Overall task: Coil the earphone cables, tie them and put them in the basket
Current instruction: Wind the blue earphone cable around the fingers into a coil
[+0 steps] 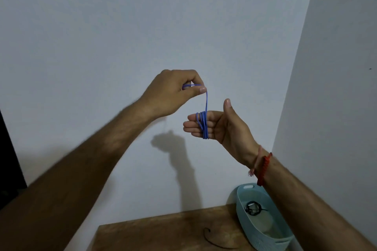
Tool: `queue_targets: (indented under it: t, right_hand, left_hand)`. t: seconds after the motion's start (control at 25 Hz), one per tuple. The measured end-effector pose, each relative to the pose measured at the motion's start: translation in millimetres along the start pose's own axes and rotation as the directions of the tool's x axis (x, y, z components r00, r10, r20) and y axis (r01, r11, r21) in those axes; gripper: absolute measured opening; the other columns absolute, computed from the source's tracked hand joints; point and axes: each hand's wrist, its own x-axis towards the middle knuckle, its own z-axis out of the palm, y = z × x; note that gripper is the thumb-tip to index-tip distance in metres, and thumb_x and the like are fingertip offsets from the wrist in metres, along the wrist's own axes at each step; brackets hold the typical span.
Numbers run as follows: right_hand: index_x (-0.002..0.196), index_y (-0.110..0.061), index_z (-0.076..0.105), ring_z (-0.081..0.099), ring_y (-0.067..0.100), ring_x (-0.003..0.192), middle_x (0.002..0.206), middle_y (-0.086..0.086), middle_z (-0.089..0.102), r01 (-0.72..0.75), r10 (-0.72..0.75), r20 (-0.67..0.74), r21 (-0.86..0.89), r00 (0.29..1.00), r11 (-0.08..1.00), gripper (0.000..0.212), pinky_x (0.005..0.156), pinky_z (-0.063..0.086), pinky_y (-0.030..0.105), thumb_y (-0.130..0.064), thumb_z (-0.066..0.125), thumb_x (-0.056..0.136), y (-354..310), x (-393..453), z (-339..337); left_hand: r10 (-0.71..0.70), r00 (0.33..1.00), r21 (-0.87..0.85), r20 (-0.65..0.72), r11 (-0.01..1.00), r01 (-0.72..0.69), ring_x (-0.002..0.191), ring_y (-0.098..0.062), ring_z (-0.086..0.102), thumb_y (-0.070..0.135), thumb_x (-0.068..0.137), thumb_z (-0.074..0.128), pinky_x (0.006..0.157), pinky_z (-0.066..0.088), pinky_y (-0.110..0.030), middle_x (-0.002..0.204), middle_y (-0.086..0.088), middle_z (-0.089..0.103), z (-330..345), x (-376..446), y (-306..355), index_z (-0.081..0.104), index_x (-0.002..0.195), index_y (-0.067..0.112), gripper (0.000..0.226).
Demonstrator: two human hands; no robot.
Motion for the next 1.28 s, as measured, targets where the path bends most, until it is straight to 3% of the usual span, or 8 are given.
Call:
queue_targets:
  t: [0.24, 0.36, 0.64, 0.88, 1.0, 1.16, 1.2, 1.28]
  right_hand:
    - [0.129, 0.012, 0.058, 0.059, 0.047, 0.124, 0.130, 0.035, 0.061, 0.110, -0.123, 0.021, 0.321, 0.992, 0.941, 0.080, 0.110, 0.045, 0.050, -0.054, 0.021, 0.103, -15, 2, 15]
    - [0.135, 0.013, 0.051, 0.057, 0.045, 0.128, 0.135, 0.033, 0.059, 0.141, -0.126, -0.066, 0.345, 0.990, 0.928, 0.084, 0.112, 0.043, 0.049, -0.058, 0.019, 0.103, -20, 6, 4]
    - [0.130, 0.013, 0.055, 0.064, 0.041, 0.119, 0.129, 0.032, 0.063, 0.040, -0.012, -0.153, 0.179, 0.988, 0.983, 0.061, 0.102, 0.051, 0.045, -0.036, 0.027, 0.108, -1, 8, -14]
    - [0.116, 0.012, 0.064, 0.069, 0.048, 0.104, 0.112, 0.035, 0.069, -0.088, 0.087, 0.040, 0.034, 0.995, 0.995, 0.053, 0.093, 0.057, 0.049, -0.028, 0.032, 0.105, 3, 1, 14]
    - [0.104, 0.006, 0.069, 0.074, 0.040, 0.088, 0.097, 0.026, 0.074, -0.047, 0.039, 0.069, 0.110, 0.997, 0.993, 0.044, 0.081, 0.061, 0.042, -0.027, 0.040, 0.102, -4, -1, 17]
    - [0.093, 0.003, 0.070, 0.074, 0.029, 0.068, 0.078, 0.016, 0.074, -0.013, 0.013, -0.001, 0.181, 1.000, 0.983, 0.027, 0.066, 0.061, 0.035, -0.018, 0.053, 0.094, -4, -3, 22]
    - [0.089, 0.001, 0.069, 0.072, 0.027, 0.064, 0.073, 0.014, 0.072, -0.030, 0.033, -0.009, 0.219, 0.999, 0.975, 0.025, 0.063, 0.060, 0.033, -0.017, 0.054, 0.094, -3, -3, 22]
    - [0.079, -0.004, 0.064, 0.064, 0.021, 0.054, 0.063, 0.007, 0.064, -0.077, 0.086, -0.015, 0.310, 0.996, 0.948, 0.024, 0.057, 0.055, 0.029, -0.017, 0.052, 0.095, -1, -2, 19]
  left_hand:
    - [-0.255, 0.947, -0.490, 0.196, 0.811, 0.320, 0.052, -0.013, 0.050, -0.005, 0.094, 0.048, 0.058, 0.044, -0.036, 0.059, 0.003, 0.059, 64, -27, -27, 0.067, 0.078, 0.012, 0.030]
    - [-0.279, 0.914, -0.576, 0.295, 0.711, 0.403, 0.049, -0.008, 0.045, 0.021, 0.107, 0.051, 0.053, 0.044, -0.028, 0.060, 0.002, 0.053, 93, -75, -17, 0.075, 0.090, 0.018, 0.030]
    - [-0.050, 0.996, -0.049, 0.076, 0.997, 0.054, 0.052, -0.012, 0.051, 0.041, 0.100, 0.056, 0.057, 0.046, -0.034, 0.056, 0.002, 0.056, 50, -102, -4, 0.071, 0.088, 0.030, 0.022]
    - [-0.035, 0.993, -0.151, 0.116, 0.987, 0.052, 0.059, -0.005, 0.050, 0.031, 0.089, 0.078, 0.062, 0.042, -0.022, 0.064, -0.002, 0.062, 10, -25, -16, 0.077, 0.088, 0.025, 0.006]
    - [-0.130, 0.951, -0.490, 0.282, 0.832, 0.259, 0.063, -0.011, 0.058, 0.019, 0.099, 0.067, 0.067, 0.053, -0.023, 0.068, -0.009, 0.065, 23, -26, -25, 0.073, 0.087, 0.005, 0.020]
    - [-0.140, 0.889, -0.857, 0.436, 0.237, 0.457, 0.052, -0.011, 0.044, 0.029, 0.106, 0.048, 0.060, 0.046, -0.025, 0.061, 0.006, 0.049, 56, -58, -20, 0.066, 0.070, 0.017, 0.042]
    - [-0.139, 0.894, -0.878, 0.426, 0.176, 0.446, 0.058, -0.012, 0.047, 0.033, 0.104, 0.051, 0.065, 0.046, -0.026, 0.068, 0.005, 0.053, 62, -65, -20, 0.070, 0.077, 0.018, 0.036]
    - [-0.163, 0.922, -0.861, 0.350, 0.331, 0.386, 0.071, -0.014, 0.054, 0.031, 0.102, 0.056, 0.073, 0.045, -0.029, 0.078, 0.004, 0.062, 71, -76, -26, 0.074, 0.091, 0.019, 0.024]
